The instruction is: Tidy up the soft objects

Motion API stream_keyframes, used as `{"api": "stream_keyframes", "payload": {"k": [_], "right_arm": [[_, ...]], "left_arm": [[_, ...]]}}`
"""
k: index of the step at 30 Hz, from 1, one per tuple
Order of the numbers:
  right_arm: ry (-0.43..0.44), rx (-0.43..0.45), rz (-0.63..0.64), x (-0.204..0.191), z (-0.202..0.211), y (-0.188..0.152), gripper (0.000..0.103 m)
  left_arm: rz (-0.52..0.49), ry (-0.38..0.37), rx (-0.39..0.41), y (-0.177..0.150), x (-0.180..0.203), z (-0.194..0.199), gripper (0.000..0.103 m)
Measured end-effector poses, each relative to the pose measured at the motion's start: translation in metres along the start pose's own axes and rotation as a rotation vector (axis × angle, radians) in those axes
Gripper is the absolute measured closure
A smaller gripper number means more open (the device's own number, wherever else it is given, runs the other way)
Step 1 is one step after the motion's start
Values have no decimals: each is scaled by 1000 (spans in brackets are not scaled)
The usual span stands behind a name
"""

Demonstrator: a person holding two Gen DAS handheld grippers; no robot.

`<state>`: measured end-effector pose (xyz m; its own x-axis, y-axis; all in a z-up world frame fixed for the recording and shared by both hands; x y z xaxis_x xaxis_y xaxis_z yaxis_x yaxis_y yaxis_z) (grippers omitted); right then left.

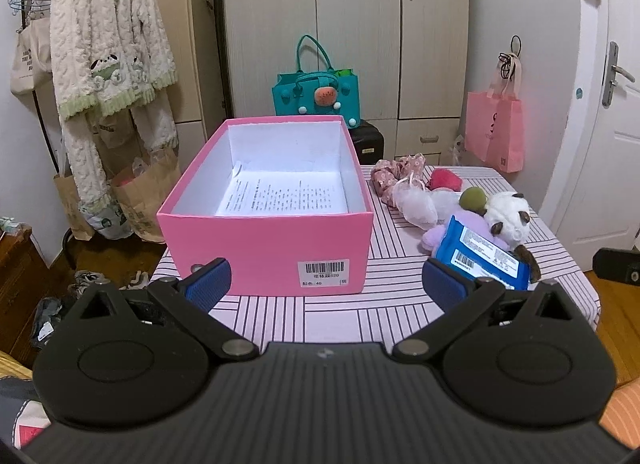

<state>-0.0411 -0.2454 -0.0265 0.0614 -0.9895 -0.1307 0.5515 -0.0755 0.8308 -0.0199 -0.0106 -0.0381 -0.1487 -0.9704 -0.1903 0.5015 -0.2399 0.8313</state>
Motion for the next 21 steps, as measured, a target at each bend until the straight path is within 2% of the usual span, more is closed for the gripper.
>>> {"api": "stream_keyframes", "payload": {"k": [12, 18, 21], "right_arm": [[10, -9, 12, 2, -4, 1, 0], [46, -21, -5, 8, -8, 10, 0], [69, 4, -2, 11, -10, 14, 0]], "left_arm": [[2, 15, -1, 2, -2, -3, 0], [-4, -2, -14, 10, -1, -11, 0], [-27, -23, -11, 19, -1, -16, 0]]}}
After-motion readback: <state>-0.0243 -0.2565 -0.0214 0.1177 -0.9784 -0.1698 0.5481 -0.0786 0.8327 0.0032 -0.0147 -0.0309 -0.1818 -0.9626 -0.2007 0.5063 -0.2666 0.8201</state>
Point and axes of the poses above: each gripper's, at about its wrist camera, not at the fingertips, and z roughly against the way its jaws point, x to its right, y to its top, the point moved 1 cm from there along -z, roughly the way its jaws point, and after that the axes turned 12 degrees about -z, right-handed, at the moved point
